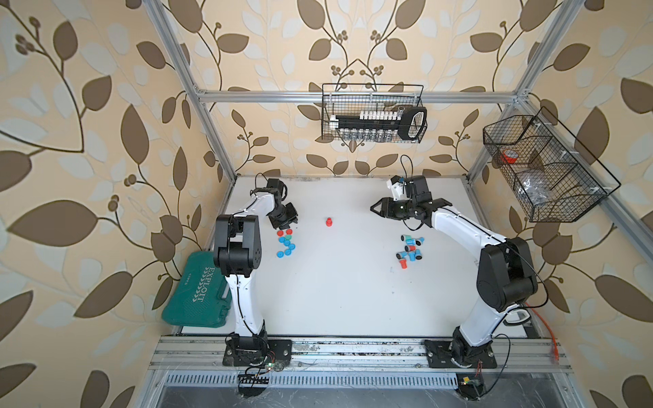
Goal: Close the stamp cap
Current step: Move the cover to the center of the board.
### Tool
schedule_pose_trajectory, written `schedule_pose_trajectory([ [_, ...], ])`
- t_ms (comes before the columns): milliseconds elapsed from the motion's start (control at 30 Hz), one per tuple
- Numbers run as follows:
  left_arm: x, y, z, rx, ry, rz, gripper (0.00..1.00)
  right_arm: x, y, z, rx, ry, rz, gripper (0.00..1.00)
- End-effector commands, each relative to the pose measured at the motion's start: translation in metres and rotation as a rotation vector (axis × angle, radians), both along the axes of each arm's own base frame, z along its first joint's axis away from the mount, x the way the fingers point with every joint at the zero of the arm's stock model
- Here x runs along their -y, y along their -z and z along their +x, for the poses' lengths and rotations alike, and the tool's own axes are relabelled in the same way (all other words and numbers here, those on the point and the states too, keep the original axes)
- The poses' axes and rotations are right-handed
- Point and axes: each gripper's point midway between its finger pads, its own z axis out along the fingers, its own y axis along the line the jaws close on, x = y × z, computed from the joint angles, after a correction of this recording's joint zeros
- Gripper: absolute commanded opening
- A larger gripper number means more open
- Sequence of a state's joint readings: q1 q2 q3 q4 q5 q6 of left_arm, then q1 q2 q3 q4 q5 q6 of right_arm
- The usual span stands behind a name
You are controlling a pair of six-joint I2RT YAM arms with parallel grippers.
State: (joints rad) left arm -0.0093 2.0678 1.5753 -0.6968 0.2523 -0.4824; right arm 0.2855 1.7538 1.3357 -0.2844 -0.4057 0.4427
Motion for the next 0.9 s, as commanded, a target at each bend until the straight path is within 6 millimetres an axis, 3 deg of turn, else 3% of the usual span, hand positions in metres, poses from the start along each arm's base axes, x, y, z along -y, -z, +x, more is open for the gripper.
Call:
schedule_pose_trajectory([
  [0, -0.004, -0.001, -0.002, -0.017, -0.014, 0.018, 0.38, 0.003, -0.006, -0.009, 0.008, -0.024, 0.004, 0.49],
  [867, -0.005, 0.032, -0.017, -0.091, 0.019, 0.051, 0.37, 0.010, 0.003, -0.017, -0.024, -0.007, 0.016, 0.48],
])
